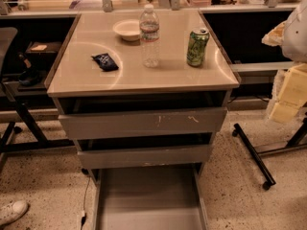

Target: Place rxbar blueberry into bottom drawer

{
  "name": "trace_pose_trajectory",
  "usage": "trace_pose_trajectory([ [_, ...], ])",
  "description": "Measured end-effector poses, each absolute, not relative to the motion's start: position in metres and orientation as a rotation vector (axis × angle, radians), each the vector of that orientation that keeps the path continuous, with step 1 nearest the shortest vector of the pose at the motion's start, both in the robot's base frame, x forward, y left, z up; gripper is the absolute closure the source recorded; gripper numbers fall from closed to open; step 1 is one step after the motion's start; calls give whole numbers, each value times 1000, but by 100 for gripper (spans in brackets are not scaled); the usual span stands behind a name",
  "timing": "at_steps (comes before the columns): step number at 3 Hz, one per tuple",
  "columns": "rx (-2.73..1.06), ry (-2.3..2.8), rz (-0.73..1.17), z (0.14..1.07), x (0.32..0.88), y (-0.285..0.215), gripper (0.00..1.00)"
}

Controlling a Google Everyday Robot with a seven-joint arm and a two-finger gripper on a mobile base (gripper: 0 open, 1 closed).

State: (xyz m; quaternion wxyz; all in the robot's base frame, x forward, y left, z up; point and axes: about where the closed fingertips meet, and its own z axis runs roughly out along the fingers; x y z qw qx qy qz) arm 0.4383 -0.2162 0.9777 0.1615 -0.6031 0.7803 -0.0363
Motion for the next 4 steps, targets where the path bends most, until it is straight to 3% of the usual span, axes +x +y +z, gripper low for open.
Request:
trace_pose_trajectory([
  [2, -1719, 2204, -81, 980, 443, -205, 0],
  [4, -1823, 2038, 85, 988, 432, -119, 0],
])
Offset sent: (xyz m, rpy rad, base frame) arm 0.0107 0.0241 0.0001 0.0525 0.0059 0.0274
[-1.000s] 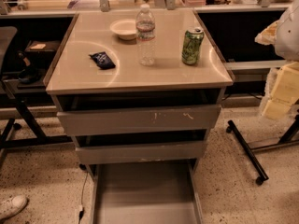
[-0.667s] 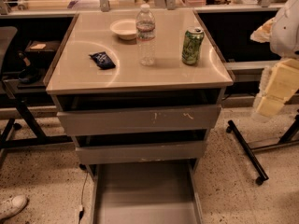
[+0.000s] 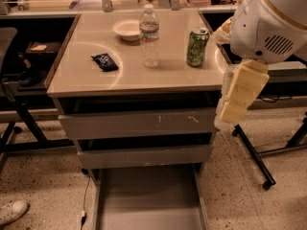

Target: Place rxbar blueberry into bottom drawer

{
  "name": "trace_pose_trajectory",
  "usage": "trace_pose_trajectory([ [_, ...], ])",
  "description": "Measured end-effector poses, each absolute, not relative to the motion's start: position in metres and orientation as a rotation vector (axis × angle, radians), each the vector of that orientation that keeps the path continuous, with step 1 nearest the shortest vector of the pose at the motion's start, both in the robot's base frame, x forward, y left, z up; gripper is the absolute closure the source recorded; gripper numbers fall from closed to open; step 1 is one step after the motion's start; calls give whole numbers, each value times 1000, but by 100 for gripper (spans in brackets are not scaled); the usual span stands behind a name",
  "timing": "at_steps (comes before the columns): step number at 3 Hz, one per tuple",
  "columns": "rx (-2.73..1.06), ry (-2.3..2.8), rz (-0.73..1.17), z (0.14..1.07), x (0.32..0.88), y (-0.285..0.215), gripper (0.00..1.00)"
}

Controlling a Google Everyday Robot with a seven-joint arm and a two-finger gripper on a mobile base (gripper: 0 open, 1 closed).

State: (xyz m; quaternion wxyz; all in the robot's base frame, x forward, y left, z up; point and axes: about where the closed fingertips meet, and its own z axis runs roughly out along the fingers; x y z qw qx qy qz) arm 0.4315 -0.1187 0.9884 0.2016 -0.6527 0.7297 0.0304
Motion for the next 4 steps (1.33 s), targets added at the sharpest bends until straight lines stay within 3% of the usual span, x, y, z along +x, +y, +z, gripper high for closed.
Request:
trace_pose_trajectory([
  [2, -1781, 2036, 95, 984, 432, -104, 0],
  [4, -1735, 1925, 84, 986, 439, 15, 0],
])
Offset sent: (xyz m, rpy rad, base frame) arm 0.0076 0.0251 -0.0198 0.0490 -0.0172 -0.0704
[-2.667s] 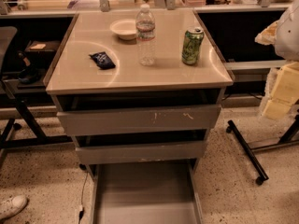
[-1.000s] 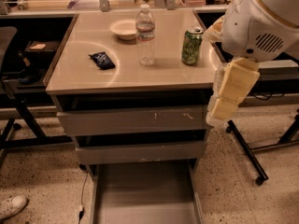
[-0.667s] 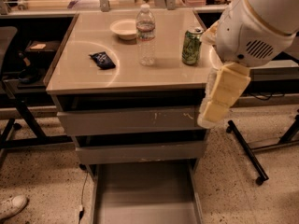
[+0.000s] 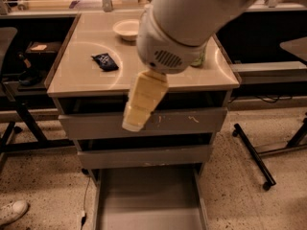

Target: Place rxbar blueberry into bottom drawer

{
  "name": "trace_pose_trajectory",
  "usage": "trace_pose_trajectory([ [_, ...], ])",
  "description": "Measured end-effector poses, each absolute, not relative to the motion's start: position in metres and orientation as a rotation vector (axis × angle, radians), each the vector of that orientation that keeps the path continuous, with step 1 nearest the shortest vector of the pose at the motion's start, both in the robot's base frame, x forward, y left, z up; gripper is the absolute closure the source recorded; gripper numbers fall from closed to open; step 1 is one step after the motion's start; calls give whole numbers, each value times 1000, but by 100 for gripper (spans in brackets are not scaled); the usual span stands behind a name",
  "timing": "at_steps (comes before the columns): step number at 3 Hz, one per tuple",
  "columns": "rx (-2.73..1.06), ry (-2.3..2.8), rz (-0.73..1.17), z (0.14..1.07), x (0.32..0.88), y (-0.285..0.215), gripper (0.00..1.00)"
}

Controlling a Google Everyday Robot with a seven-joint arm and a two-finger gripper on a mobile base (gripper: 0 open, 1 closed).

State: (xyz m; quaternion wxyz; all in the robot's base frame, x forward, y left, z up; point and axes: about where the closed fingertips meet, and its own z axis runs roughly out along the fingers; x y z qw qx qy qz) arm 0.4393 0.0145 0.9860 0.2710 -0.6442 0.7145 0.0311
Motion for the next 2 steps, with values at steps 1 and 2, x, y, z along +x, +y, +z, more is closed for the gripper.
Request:
trace_pose_trajectory([
  [1, -1734, 1909, 64, 994, 436, 20, 0],
  [2, -1728, 1889, 79, 998, 434, 23, 0],
])
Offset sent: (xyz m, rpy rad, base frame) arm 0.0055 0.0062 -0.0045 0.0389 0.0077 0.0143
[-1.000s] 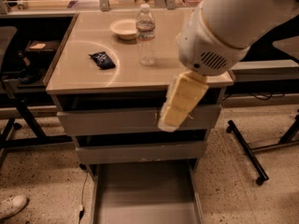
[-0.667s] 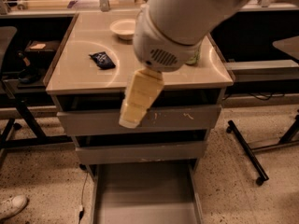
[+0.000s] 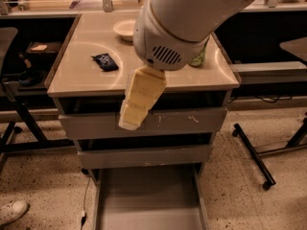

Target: Place rxbar blueberry into bottom drawer

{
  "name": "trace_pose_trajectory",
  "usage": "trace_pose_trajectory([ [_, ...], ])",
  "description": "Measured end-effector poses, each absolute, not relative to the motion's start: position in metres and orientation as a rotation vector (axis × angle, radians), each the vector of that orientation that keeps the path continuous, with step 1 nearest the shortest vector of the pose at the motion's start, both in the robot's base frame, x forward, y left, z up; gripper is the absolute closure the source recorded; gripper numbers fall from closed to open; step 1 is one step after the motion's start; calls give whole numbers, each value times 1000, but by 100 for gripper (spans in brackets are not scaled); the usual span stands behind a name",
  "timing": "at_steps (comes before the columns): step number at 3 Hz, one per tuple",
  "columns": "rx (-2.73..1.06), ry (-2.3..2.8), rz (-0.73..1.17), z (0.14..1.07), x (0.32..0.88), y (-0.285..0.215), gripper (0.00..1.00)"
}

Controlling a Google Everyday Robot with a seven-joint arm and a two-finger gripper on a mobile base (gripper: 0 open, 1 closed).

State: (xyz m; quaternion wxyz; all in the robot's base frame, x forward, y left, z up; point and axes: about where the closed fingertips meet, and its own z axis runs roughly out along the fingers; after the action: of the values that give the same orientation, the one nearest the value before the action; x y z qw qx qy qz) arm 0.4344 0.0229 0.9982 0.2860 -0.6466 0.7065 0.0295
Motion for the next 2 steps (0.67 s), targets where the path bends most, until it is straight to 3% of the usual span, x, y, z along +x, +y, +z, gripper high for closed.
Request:
trace_pose_trajectory([
  [2, -1663, 2066, 184, 949, 516, 58, 0],
])
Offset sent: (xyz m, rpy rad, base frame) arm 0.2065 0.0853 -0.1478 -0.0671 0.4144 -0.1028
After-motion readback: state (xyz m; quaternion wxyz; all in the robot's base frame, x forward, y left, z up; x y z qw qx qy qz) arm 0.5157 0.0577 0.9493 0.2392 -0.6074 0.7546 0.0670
